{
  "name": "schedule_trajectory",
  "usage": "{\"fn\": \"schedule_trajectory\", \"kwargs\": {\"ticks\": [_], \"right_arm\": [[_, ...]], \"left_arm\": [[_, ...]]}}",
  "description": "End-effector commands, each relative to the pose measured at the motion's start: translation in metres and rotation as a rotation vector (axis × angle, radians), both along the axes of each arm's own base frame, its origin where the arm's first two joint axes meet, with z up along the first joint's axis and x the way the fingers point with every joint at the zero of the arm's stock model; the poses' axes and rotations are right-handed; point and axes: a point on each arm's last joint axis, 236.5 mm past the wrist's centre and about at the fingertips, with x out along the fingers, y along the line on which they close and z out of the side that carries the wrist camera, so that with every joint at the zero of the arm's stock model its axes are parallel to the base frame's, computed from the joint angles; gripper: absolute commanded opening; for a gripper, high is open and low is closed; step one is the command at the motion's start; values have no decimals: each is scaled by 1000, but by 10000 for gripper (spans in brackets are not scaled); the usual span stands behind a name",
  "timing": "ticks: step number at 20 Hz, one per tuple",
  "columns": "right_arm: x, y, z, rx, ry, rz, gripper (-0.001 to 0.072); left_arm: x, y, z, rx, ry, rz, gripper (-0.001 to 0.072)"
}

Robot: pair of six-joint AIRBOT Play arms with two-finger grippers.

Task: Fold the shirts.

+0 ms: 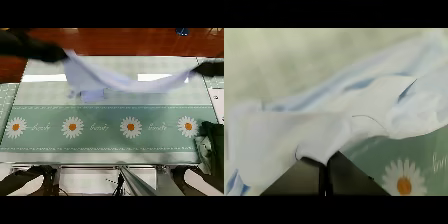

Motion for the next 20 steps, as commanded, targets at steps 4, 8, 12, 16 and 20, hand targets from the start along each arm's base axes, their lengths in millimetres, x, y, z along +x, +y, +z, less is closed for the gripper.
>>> {"fn": "schedule_trajectory", "kwargs": {"ticks": [4,8,12,16,20], "right_arm": [[-114,14,294,-87,-795,-250,11],[-182,7,313,-198,-819,-370,11],[-211,15,267,-257,-635,-347,11],[-217,8,205,-328,-370,-299,10],[-191,-14,163,-346,-169,-289,10]], "left_arm": [[-138,55,268,-68,-764,147,25],[-222,63,293,-73,-882,145,23],[-267,67,273,-87,-806,147,24],[-262,63,198,-35,-470,132,23],[-212,58,127,3,-210,131,24]]}}
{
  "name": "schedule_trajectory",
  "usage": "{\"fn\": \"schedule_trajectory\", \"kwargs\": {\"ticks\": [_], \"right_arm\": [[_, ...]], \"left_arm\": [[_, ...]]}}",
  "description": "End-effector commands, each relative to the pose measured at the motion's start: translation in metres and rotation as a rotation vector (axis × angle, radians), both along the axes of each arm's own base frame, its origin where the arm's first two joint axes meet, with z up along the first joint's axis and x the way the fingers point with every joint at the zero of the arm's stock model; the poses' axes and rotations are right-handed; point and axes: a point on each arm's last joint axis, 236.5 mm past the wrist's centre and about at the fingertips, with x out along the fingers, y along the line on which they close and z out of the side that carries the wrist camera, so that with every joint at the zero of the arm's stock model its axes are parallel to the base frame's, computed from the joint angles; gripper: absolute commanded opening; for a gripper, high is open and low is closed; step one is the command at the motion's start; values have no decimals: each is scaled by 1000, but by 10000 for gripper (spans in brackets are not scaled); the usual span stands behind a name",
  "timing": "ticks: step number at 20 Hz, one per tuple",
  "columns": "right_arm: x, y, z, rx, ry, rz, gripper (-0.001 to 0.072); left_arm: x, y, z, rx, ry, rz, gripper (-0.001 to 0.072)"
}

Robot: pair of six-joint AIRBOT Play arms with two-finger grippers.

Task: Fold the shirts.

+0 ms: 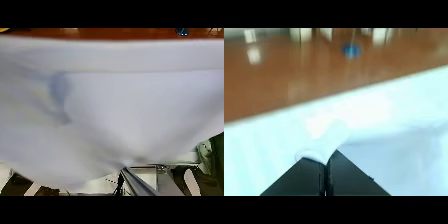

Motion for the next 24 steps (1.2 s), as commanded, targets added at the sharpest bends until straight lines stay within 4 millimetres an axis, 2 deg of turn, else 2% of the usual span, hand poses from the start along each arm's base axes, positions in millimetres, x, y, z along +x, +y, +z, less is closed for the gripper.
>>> {"fn": "schedule_trajectory", "kwargs": {"ticks": [1,4,7,9,11,13,15,17,19,22,24], "right_arm": [[22,-17,-46,20,209,-10,9],[81,-24,-92,123,345,43,10],[144,-45,-146,196,464,38,10],[185,-51,-182,251,507,63,10],[224,-48,-211,325,510,108,10],[261,-55,-232,379,465,97,10],[293,-67,-246,412,401,55,10],[313,-76,-264,438,378,23,10],[316,-76,-299,465,455,23,10],[300,-67,-358,504,645,52,12],[289,-60,-384,534,741,73,15]], "left_arm": [[43,-4,-72,9,257,11,24],[115,-10,-123,-15,323,32,24],[192,-12,-177,-39,366,75,25],[237,-17,-207,-71,400,93,25],[277,-31,-227,-125,390,64,25],[312,-43,-238,-189,348,40,25],[344,-41,-251,-248,315,82,25],[366,-36,-274,-269,324,125,26],[371,-41,-315,-256,418,122,26],[356,-64,-383,-210,620,54,26],[343,-77,-415,-186,722,14,26]]}}
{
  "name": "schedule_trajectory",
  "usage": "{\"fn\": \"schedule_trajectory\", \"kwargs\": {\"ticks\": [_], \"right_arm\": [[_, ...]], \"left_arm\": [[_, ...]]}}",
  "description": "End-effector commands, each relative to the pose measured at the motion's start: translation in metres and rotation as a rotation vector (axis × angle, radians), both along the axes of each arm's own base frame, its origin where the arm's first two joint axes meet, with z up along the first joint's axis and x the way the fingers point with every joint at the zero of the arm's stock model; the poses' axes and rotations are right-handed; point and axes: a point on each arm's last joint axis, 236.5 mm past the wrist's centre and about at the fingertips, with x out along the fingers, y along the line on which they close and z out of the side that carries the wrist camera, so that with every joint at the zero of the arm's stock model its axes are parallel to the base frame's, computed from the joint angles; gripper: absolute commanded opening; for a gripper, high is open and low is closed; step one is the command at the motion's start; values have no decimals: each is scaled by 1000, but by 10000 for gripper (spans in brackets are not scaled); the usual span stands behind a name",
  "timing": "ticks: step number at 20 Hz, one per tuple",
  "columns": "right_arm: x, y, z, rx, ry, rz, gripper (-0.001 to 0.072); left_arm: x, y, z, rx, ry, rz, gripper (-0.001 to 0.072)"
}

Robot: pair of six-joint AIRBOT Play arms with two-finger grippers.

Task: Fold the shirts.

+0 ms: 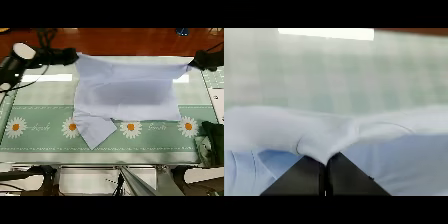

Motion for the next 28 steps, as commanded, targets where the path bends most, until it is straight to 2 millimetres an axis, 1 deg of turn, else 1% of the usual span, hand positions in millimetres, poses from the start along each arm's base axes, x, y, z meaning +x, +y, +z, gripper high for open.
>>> {"fn": "schedule_trajectory", "kwargs": {"ticks": [1,2,3,4,5,6,7,8,9,10,11,12,13,14,15,16,17,18,19,20,22,25,28], "right_arm": [[-16,12,-47,71,151,51,42],[-18,15,-48,80,160,58,106],[-21,18,-46,87,163,75,154],[-26,20,-44,84,169,101,234],[-36,21,-40,66,188,137,333],[-50,18,-37,29,219,174,359],[-69,9,-37,-36,276,208,359],[-85,-6,-36,-96,333,203,359],[-100,-22,-34,-145,388,176,359],[-113,-34,-31,-179,427,165,359],[-121,-43,-28,-194,443,151,359],[-124,-49,-24,-189,439,133,387],[-129,-52,-23,-173,434,116,442],[-131,-52,-23,-148,424,107,480],[-134,-48,-26,-108,413,110,488],[-136,-42,-30,-67,405,127,488],[-139,-37,-36,-30,403,134,488],[-140,-31,-42,8,399,137,488],[-143,-27,-47,24,404,147,488],[-145,-25,-53,31,412,148,488],[-144,-19,-58,53,400,149,488],[-140,-19,-59,54,384,149,487],[-139,-17,-58,63,377,148,487]], "left_arm": [[-20,-22,-58,2,174,-88,28],[-26,-25,-64,3,202,-107,36],[-32,-28,-66,3,221,-125,128],[-37,-27,-64,2,238,-139,270],[-44,-24,-61,2,263,-158,424],[-53,-18,-56,-3,302,-173,478],[-63,-8,-53,-1,345,-190,478],[-76,7,-50,5,402,-196,476],[-89,26,-52,21,471,-181,473],[-106,51,-56,65,546,-160,456],[-119,72,-60,106,598,-134,456],[-131,90,-64,136,628,-112,457],[-142,102,-68,144,649,-90,457],[-153,107,-74,136,666,-91,458],[-168,108,-84,130,696,-107,471],[-182,106,-98,125,735,-131,537],[-198,103,-112,120,780,-153,627],[-212,99,-129,119,813,-172,663],[-224,93,-142,101,836,-182,663],[-232,85,-150,66,844,-193,663],[-236,78,-162,29,838,-178,663],[-222,66,-170,-18,784,-144,662],[-209,46,-176,-69,756,-136,662]]}}
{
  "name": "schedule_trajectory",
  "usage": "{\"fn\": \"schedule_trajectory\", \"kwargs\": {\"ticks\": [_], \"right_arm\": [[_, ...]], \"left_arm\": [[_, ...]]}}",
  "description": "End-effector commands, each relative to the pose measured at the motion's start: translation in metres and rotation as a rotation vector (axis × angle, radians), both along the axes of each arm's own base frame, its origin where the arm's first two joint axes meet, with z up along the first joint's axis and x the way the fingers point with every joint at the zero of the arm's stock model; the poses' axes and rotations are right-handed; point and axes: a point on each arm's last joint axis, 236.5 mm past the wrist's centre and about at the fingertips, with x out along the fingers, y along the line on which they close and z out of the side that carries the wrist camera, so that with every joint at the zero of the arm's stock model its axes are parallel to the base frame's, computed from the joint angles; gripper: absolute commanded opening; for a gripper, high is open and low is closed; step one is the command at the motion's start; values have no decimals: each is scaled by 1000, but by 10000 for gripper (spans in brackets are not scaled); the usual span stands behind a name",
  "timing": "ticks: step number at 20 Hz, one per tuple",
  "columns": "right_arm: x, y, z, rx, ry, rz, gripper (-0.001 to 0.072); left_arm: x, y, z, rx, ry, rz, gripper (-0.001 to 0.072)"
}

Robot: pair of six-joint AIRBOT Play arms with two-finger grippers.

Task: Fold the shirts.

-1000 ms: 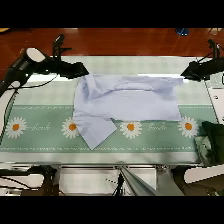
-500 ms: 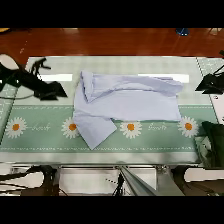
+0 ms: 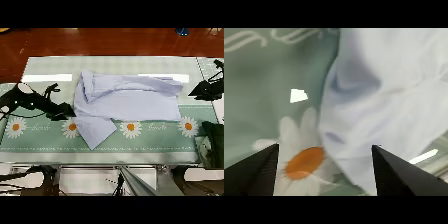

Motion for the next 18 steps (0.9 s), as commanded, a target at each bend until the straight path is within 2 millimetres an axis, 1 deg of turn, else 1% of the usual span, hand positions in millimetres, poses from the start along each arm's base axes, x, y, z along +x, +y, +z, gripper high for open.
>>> {"fn": "schedule_trajectory", "kwargs": {"ticks": [1,2,3,5,6,8,10,12,14,16,18], "right_arm": [[2,3,0,16,-12,-3,487],[2,4,0,20,-11,-3,487],[1,4,0,21,-8,-1,487],[-3,4,0,22,6,6,487],[-8,-1,-3,2,23,9,487],[-16,-10,-8,9,39,-21,487],[-38,-18,-22,40,90,-71,488],[-62,-20,-41,90,153,-127,491],[-75,-10,-56,135,171,-128,540],[-83,2,-73,150,184,-121,538],[-80,13,-85,164,168,-146,536]], "left_arm": [[15,-21,-13,-41,-36,47,657],[15,-28,-16,-49,-32,44,640],[13,-34,-19,-49,-24,31,491],[8,-41,-23,-50,-12,8,58],[8,-41,-22,-51,-14,4,27],[4,-41,-19,-62,2,-3,26],[-2,-40,-16,-78,9,-33,26],[-3,-40,-14,-88,2,-51,26],[-1,-41,-12,-88,-7,-53,26],[1,-41,-10,-91,-31,-71,26],[2,-42,-6,-98,-57,-90,26]]}}
